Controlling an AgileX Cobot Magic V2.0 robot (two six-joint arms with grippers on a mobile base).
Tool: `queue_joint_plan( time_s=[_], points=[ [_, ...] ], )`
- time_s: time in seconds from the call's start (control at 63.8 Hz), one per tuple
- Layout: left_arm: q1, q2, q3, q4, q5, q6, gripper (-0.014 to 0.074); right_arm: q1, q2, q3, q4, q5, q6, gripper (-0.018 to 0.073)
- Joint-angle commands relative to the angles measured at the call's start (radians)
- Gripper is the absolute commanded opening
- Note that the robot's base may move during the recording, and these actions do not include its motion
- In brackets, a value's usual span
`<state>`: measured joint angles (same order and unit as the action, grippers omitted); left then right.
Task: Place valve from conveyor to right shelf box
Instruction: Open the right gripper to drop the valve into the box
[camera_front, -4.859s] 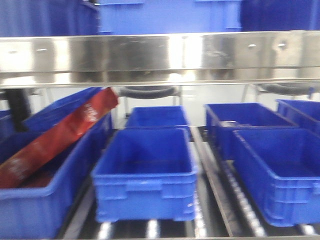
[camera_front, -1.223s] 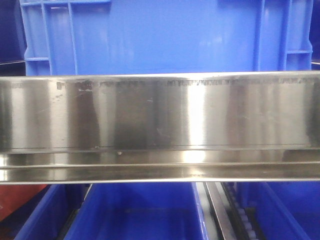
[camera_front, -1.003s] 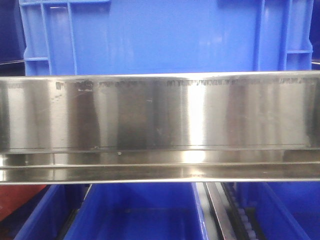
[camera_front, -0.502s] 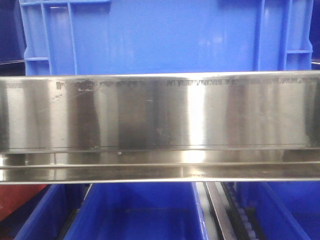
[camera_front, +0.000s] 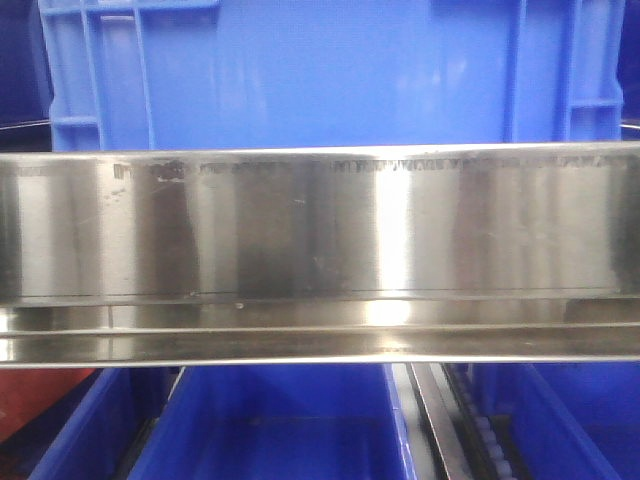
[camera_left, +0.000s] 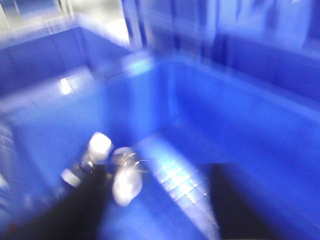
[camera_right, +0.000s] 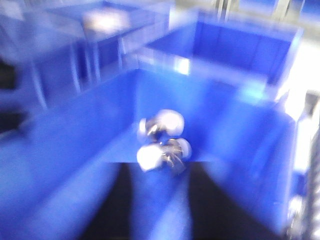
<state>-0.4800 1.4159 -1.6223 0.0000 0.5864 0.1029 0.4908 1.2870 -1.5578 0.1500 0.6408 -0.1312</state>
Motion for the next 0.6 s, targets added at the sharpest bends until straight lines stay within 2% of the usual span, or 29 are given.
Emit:
queue_joint_plan(
  time_s=[0.0,0.031,0.125,0.251,0.345,0.58],
  points=[
    [0.000,-0.081,-0.009,0.025,0.064,0.002,-0.0071,-0.001,-0.080,0.015,-0.004,0.001,-0.008,-0.0165],
    [0.000,-0.107,-0.009,0.037,0.089,0.002,-0.0111,-0.001,-0.103,0.026,-0.004,0.001,-0.008,-0.0160],
    [0.000,-0.177,0.012,0.081,0.167,-0.009,-0.0111,-0.001,-0.181,0.089,-0.019,-0.009,-0.008,-0.0158],
    [0.000,-0.310,0.138,0.099,0.144,-0.060,-0.0111,-0.001,-0.313,0.227,-0.046,-0.070,-0.008,-0.0158],
    [0.000,-0.441,0.280,0.099,0.078,-0.064,-0.0111,-0.001,-0.426,0.366,-0.045,-0.138,-0.008,-0.0158],
    [0.000,-0.783,0.735,0.099,-0.195,-0.087,-0.0111,-0.001,-0.692,0.693,-0.045,-0.231,-0.008,-0.0158]
  ],
)
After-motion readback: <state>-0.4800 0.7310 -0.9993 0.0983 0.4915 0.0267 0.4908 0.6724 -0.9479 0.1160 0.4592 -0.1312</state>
